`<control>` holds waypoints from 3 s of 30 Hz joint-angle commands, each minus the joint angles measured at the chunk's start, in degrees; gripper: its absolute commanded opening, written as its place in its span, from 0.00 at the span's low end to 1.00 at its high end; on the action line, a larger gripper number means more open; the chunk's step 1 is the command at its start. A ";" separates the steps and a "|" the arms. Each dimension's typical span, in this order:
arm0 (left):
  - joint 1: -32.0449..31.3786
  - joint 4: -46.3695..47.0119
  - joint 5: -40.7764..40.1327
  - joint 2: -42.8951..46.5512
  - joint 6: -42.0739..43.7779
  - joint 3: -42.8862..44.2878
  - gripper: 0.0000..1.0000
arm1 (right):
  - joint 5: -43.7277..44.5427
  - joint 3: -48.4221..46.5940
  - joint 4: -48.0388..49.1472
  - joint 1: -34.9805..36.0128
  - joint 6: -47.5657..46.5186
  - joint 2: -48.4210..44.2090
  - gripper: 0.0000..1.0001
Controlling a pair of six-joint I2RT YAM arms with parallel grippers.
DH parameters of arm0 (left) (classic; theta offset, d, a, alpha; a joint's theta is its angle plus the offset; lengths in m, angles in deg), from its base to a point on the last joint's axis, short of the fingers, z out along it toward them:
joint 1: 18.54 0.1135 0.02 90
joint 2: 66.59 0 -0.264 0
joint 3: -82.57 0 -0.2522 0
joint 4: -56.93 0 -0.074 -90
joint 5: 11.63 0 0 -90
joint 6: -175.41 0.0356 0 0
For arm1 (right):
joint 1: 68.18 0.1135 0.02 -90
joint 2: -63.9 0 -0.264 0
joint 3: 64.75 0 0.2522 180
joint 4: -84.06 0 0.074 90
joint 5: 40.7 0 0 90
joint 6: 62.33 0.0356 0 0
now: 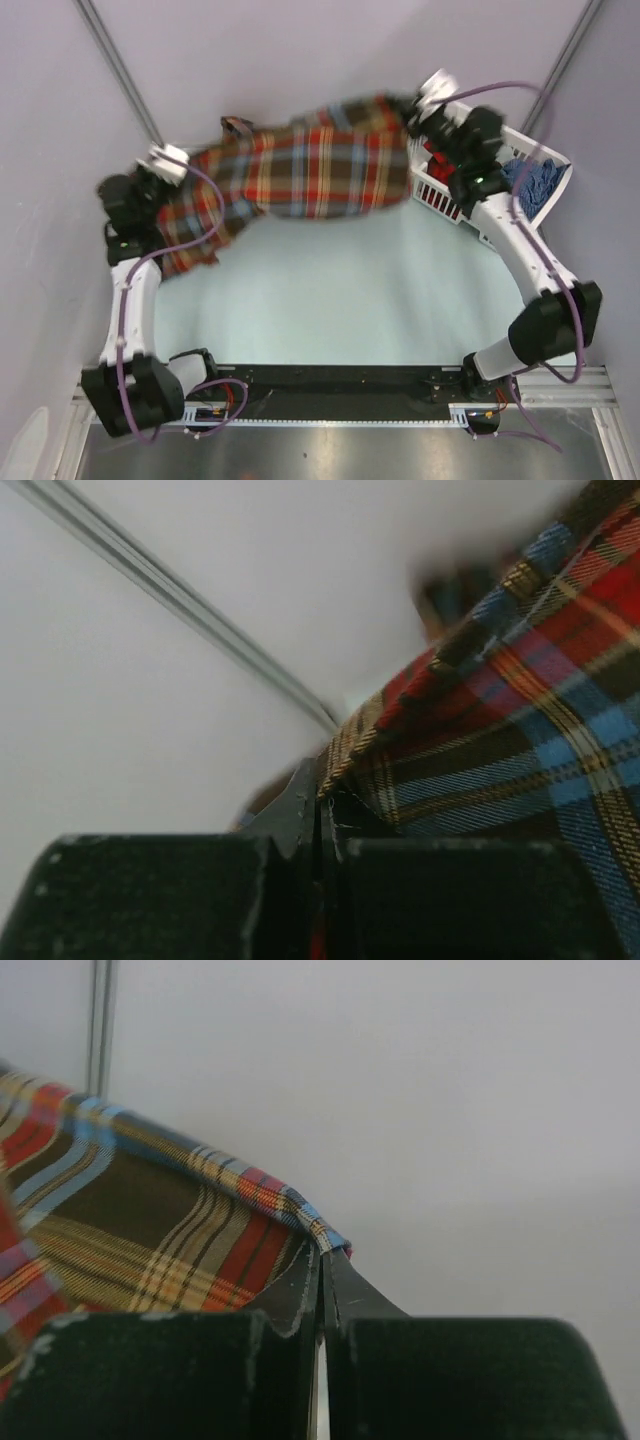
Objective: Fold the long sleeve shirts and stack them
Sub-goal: Flatten the shirt out
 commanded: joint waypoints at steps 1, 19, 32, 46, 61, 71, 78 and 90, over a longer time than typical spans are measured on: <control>0.92 -12.60 1.89 0.85 15.65 -13.81 0.00 | -5.06 18.63 -11.90 -0.47 -9.99 -2.28 0.00; 1.19 -31.52 -4.69 -11.43 14.63 4.86 0.00 | -2.09 8.25 -24.30 -1.44 -9.74 -0.90 0.00; 15.33 -8.78 -3.24 -22.13 -33.11 52.82 0.00 | 14.10 -46.14 -5.69 -7.68 18.30 17.60 0.00; 15.60 -22.12 19.06 -0.11 37.25 -26.51 0.07 | -7.36 33.47 -15.83 -1.01 -20.86 -5.98 0.00; 16.13 -53.53 10.42 -2.75 45.63 -15.69 0.11 | -3.31 29.13 -45.63 -0.47 -25.64 -8.26 0.00; 16.04 -67.28 0.67 11.38 61.78 -26.91 0.08 | -1.64 39.04 -64.79 8.30 -26.87 -20.91 0.00; 16.13 -73.25 5.12 10.11 58.13 -20.37 0.53 | 0.13 35.04 -73.77 12.72 -27.31 -21.72 0.62; 16.13 -68.36 19.65 -7.67 35.37 -2.05 0.80 | -1.73 12.09 -57.26 7.52 -15.54 8.23 0.69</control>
